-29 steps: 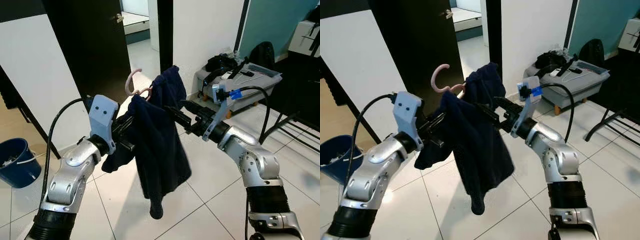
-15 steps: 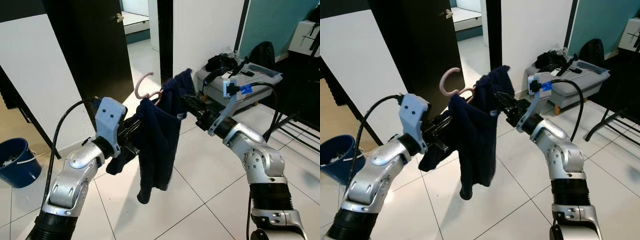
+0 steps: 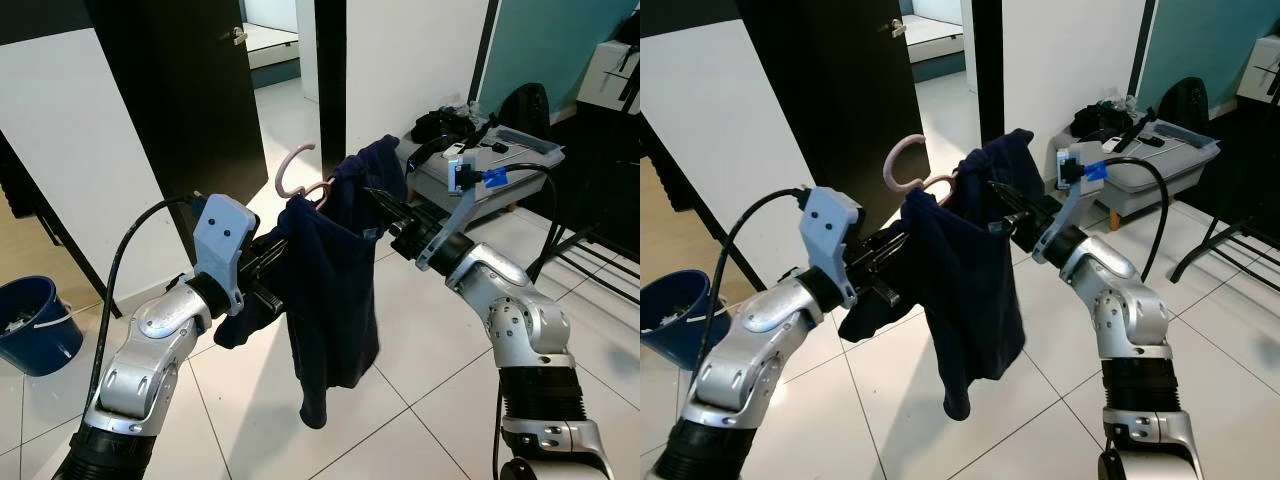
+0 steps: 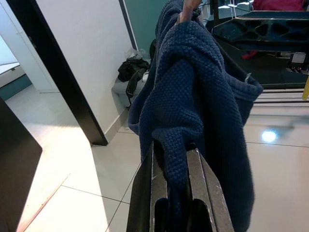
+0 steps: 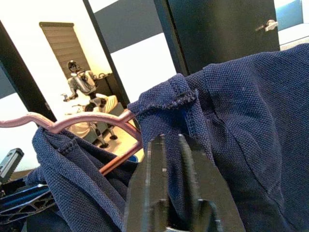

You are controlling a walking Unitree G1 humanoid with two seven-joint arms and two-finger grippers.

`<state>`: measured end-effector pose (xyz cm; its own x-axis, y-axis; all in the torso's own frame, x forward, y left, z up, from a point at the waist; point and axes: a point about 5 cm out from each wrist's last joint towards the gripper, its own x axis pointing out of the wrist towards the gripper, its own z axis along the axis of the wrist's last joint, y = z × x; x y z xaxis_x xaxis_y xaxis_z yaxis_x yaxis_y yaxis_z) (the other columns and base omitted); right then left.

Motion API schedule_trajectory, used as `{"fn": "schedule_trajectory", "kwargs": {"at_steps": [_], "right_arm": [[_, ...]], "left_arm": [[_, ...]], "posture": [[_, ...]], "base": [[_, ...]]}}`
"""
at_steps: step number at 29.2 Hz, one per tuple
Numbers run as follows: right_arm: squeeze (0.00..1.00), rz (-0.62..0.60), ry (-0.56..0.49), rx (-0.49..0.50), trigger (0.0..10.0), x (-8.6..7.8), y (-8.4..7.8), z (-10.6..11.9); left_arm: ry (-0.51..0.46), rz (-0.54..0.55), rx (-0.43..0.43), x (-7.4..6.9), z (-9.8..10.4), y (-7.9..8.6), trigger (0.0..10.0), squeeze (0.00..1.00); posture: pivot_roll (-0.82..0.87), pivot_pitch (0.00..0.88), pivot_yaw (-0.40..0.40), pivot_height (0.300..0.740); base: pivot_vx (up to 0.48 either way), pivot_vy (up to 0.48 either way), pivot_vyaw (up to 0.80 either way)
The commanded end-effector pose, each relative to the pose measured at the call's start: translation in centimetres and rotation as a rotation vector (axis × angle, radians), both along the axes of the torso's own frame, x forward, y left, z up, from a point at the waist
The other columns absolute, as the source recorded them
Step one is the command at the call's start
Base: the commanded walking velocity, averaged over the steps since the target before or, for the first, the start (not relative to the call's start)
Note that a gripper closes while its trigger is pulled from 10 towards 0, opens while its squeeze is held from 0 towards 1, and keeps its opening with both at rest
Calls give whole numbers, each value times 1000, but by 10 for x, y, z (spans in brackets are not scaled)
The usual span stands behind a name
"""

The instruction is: Hang hanger

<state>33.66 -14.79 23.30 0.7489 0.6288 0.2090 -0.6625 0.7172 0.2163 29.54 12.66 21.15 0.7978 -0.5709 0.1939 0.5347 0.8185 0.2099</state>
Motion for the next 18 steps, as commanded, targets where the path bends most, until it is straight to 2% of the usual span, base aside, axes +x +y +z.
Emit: {"fn": "schedule_trajectory", "kwargs": {"at_steps": [1, 11, 12, 17, 18], "right_arm": [[1000, 6, -36, 24, 10000, -2, 1, 9], [980, 18, -82, 49, 10000, -5, 1, 17], [533, 14, -90, 48, 10000, -5, 2, 19], [533, 12, -89, 47, 10000, -5, 2, 19], [0, 15, -85, 45, 10000, -5, 2, 18]], "left_arm": [[-29, 2, 16, -2, 5, 1, 10000, 0], [-31, -7, 16, -3, 6, -1, 10000, 0], [-33, -14, 13, -4, 7, -2, 10000, 0], [-34, -16, 11, -4, 7, -3, 10000, 0], [-35, -22, 8, -6, 8, -4, 10000, 0]], "posture": [[-53, 0, 64, 740], [-53, 0, 65, 740], [-51, 0, 64, 740], [-51, 0, 64, 740], [-51, 0, 64, 740]], "base": [[0, 0, 0], [0, 0, 0], [0, 0, 0], [0, 0, 0], [0, 0, 0]]}}
